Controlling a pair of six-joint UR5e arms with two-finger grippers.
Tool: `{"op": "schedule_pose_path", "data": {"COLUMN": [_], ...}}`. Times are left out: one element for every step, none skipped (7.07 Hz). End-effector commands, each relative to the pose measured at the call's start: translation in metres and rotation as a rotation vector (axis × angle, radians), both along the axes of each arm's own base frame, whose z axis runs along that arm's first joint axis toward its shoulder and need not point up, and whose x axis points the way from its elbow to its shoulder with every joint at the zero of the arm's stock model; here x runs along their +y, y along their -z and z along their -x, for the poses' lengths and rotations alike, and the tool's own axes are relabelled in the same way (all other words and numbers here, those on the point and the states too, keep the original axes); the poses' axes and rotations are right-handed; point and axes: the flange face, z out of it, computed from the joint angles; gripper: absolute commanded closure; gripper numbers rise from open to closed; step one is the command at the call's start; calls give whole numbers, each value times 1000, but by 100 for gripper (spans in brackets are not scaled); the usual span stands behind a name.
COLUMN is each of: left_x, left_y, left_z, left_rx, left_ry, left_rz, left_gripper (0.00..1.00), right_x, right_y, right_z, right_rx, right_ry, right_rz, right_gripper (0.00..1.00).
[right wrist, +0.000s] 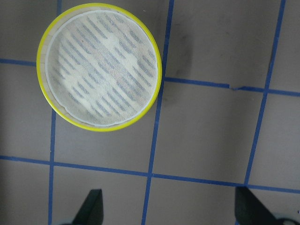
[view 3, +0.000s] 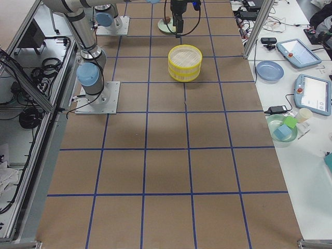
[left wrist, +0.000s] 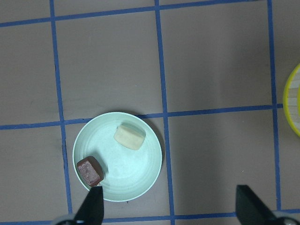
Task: Place buns in different layers of steamer
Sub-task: 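Move right gripper to top steamer rim while left gripper approaches plate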
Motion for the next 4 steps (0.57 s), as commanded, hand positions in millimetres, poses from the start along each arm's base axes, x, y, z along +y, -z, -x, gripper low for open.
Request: {"op": "schedule_pose_path", "data": {"left_x": [7,-2,-8,-14], "left_y": [7,15,35,69], "left_z": [-11,-37,-71,-91], "left_rx": [-8,-3,13,22], "left_ry": [-22,-74,-165,-207], "left_rz": [-52,-71,-115,-179], "left_gripper": [0,0,0,0], "right_x": [-11,-40,-65,-84], "right_y": [71,144,199,241], "right_z": [0,4,5,4], "right_rx": [0,19,16,-1], "right_ry": [12,13,14,15], "right_rz": [-47,-66,-66,-82], "right_gripper": [2,4,4,6]}}
